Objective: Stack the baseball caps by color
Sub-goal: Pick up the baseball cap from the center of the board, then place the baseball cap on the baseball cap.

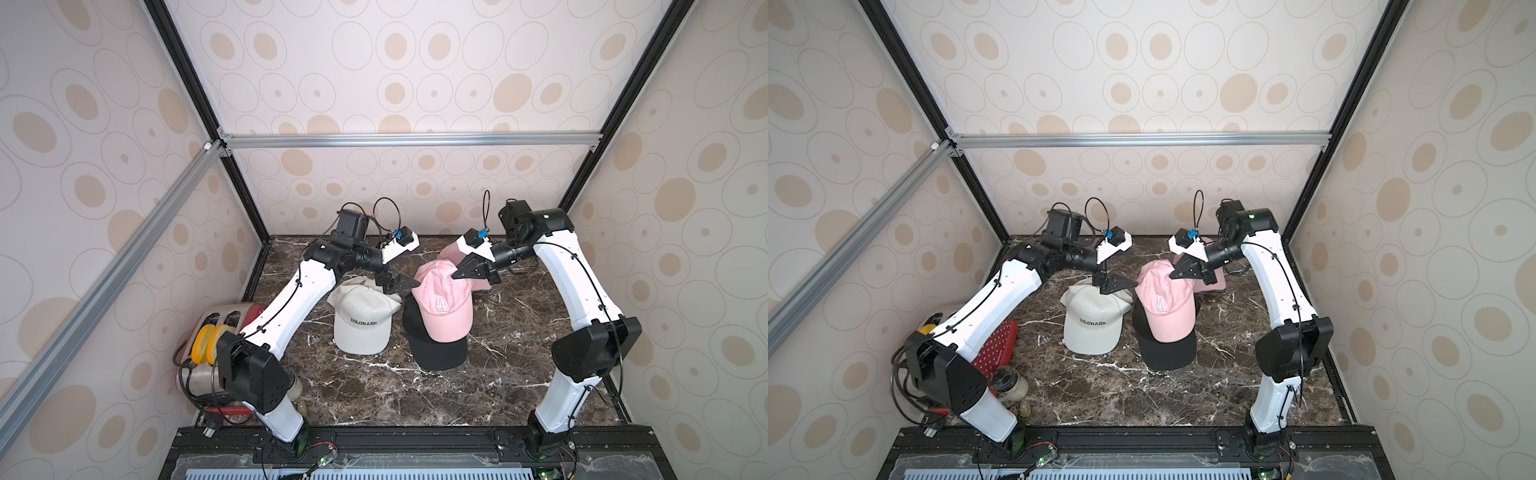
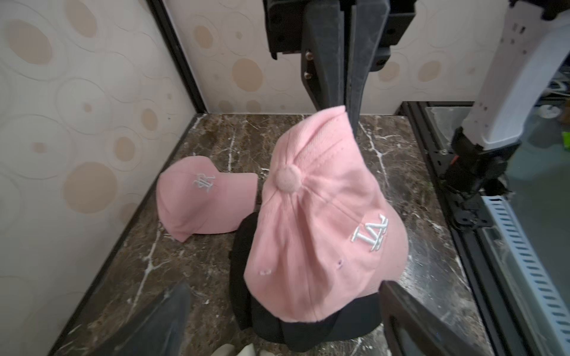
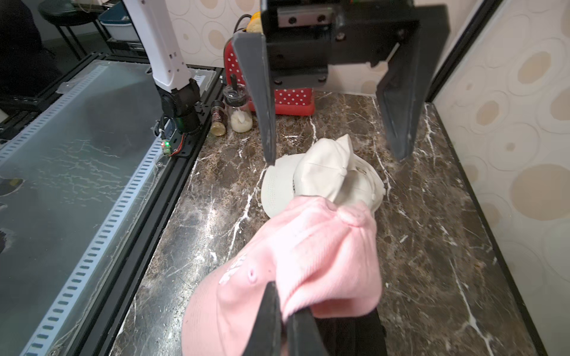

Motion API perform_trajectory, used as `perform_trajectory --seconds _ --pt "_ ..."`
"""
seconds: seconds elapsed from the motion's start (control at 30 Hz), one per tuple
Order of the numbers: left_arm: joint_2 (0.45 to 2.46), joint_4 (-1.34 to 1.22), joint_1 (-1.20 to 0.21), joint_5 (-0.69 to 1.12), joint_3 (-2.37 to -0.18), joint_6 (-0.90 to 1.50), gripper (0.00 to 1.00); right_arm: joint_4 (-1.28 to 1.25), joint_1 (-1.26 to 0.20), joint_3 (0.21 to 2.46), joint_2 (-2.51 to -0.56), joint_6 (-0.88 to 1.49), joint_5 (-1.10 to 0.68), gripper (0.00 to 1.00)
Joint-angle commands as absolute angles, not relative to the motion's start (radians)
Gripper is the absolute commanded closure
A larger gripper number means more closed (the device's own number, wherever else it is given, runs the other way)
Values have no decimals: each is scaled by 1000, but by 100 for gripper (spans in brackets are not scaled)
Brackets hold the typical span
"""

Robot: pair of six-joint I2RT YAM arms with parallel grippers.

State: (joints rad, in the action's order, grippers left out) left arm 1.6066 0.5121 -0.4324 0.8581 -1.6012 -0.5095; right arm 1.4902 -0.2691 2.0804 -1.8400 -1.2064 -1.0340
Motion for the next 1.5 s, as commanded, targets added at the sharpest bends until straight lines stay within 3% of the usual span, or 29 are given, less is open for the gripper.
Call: perform_trajectory --seconds 0.0,0.17,0.3,0.5,0.87,1.47 --pt "1559 255 -429 711 -1555 -303 1 1521 -214 2133 -1876 -1158 -1054 100" --pt "1518 9 -430 510 -1418 -80 1 1441 -96 2181 -1922 -1089 -1102 100" --pt "1523 -88 -429 491 -1356 14 1 1410 -17 2252 -1992 -1045 -1118 100" --pt "1579 -121 -431 471 -1364 119 1 1548 50 2483 -2154 -1136 -1159 100" --pt "1673 -155 -481 320 -1369 293 1 1555 95 2657 -2400 -1188 -1271 100" --pt "1725 -71 -480 241 -1382 216 1 1420 97 2736 -2585 -1106 -1305 100"
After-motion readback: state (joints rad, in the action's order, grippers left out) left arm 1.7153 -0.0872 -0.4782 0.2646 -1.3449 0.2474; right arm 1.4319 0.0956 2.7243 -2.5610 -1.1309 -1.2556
